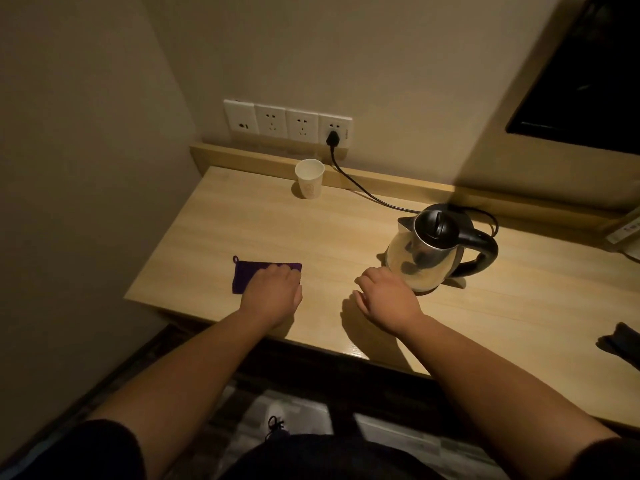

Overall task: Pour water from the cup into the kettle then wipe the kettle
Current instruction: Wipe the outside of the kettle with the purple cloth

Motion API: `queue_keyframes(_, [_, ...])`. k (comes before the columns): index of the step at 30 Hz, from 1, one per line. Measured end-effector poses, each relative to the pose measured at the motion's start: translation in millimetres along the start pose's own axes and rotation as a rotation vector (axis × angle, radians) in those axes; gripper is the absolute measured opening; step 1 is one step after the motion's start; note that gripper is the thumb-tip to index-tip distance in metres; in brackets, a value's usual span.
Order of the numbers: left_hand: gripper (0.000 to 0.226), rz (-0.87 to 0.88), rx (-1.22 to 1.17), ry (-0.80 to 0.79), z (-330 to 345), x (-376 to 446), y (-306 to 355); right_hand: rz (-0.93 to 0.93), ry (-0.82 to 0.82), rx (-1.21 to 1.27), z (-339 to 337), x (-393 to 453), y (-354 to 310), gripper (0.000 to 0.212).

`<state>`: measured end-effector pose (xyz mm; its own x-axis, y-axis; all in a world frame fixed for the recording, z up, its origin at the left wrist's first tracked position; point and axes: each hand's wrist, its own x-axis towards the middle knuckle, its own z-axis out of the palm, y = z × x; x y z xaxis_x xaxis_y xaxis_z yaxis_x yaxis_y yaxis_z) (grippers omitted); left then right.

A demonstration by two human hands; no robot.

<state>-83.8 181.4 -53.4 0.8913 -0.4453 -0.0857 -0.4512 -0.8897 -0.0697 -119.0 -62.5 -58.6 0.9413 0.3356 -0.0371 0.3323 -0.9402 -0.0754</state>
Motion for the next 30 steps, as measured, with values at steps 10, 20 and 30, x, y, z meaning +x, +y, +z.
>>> queue_keyframes(10, [0.028,-0.018,-0.023,-0.009,38,-5,-63,0.021,-0.04,0.037,32,37,-49,0.039])
queue_keyframes(20, [0.06,0.156,-0.152,0.017,90,20,-93,0.228,-0.026,0.081,78,65,-89,0.047])
queue_keyframes(30, [0.065,0.324,-0.102,-0.032,125,34,-104,0.372,-0.24,0.075,108,58,-98,0.067])
